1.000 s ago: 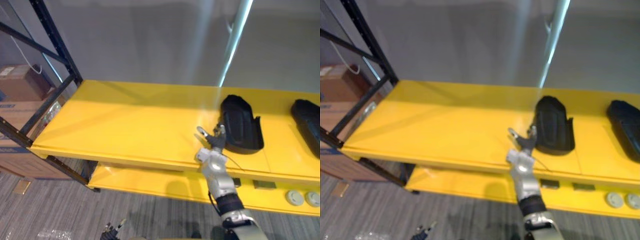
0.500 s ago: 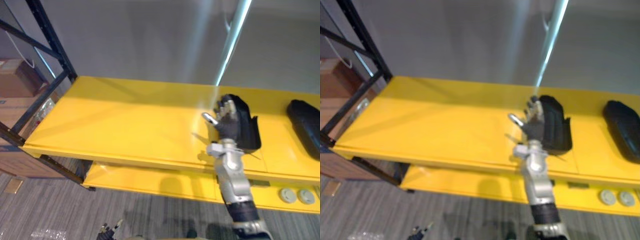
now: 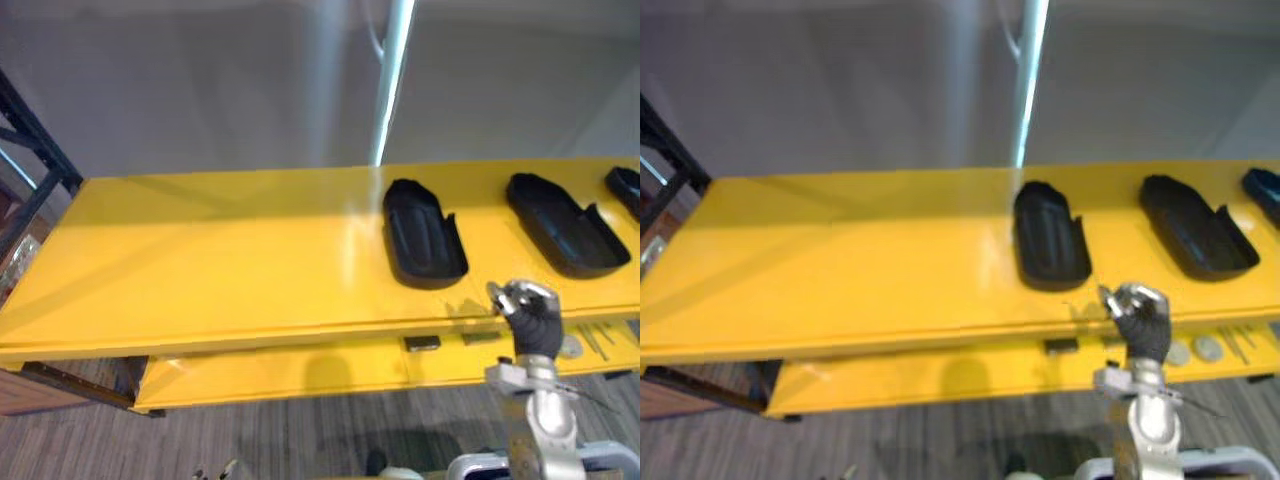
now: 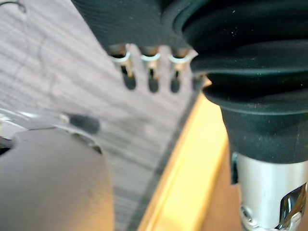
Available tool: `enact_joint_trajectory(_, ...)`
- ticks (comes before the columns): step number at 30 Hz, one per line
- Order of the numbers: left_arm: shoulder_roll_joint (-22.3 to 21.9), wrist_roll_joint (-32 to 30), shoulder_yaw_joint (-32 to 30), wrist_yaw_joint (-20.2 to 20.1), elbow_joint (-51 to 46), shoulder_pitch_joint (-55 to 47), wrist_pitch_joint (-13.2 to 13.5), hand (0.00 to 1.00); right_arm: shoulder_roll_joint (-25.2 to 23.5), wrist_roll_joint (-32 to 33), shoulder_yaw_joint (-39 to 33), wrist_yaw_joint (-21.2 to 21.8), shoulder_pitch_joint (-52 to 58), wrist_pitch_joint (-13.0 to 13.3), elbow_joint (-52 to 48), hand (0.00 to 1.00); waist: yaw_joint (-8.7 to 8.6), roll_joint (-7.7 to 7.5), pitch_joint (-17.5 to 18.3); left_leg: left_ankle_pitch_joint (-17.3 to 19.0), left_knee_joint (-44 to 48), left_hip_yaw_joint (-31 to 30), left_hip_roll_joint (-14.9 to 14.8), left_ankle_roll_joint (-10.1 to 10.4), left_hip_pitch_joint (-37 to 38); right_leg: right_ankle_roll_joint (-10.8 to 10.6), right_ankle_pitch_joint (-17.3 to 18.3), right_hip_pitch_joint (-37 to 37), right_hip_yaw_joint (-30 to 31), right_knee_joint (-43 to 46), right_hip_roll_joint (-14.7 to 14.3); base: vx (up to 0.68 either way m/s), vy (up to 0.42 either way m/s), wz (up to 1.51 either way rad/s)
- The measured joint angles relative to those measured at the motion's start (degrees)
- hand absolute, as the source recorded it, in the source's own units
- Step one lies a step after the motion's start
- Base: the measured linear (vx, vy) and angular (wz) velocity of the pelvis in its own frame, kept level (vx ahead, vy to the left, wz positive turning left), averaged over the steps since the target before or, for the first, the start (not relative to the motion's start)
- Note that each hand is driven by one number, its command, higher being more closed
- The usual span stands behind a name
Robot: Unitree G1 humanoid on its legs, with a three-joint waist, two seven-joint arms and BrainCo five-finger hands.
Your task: Walk over and take plastic housings, then place them on the shelf
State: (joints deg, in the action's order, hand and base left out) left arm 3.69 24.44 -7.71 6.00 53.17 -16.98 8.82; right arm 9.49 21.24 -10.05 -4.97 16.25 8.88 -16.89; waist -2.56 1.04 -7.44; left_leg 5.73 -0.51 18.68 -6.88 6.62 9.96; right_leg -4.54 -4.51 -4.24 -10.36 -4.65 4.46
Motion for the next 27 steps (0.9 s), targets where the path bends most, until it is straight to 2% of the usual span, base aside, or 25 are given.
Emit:
enact_joint_trajectory(7, 0.29, 0.43, 1.8, 0.0, -0.01, -0.01, -0.13, 0.0, -0.08, 0.44, 0.41, 3.95, -0.1, -0.33, 3.91, 1.0, 0.11, 0.62, 0.36, 0.13, 0.47, -0.06, -0.05, -0.04, -0.06, 0.02, 0.04, -0.25, -0.12, 0.0, 0.02, 0.0, -0.002, 0.0)
enact_joint_trajectory(10, 0.3, 0.46, 1.8, 0.02, -0.02, -0.01, -0.19, 0.0, -0.04, 0.5, 0.74, 5.1, -0.19, -1.47, 5.01, 1.0, 0.15, 0.64, 0.37, 0.37, 0.96, -0.52, -0.17, 0.01, 0.0, 0.06, 0.19, -0.83, -0.5, 0.0, 0.02, -0.02, -0.012, 0.05)
enact_joint_trajectory(18, 0.32, 0.52, 1.8, 0.05, -0.01, -0.2, -0.56, 0.0, 0.46, 0.49, 2.78, 5.22, -2.54, -4.1, 10.4, 1.0, 0.29, 0.81, 0.46, 0.36, 0.93, -0.83, -0.12, 0.0, -0.09, 0.06, 0.28, -0.87, -0.82, 0.0, 0.12, 0.0, 0.0, 0.0)
enact_joint_trajectory(27, 0.31, 0.47, 1.8, -0.04, -0.24, -0.18, -1.14, 0.0, 0.59, 0.48, 2.95, 5.07, -5.73, -4.19, 15.98, 1.0, 0.39, 0.82, 0.51, 0.34, 0.89, -2.6, 0.05, -0.01, -0.05, -0.07, 0.63, -1.86, -2.45, 0.0, 0.37, 0.01, -0.002, 0.09)
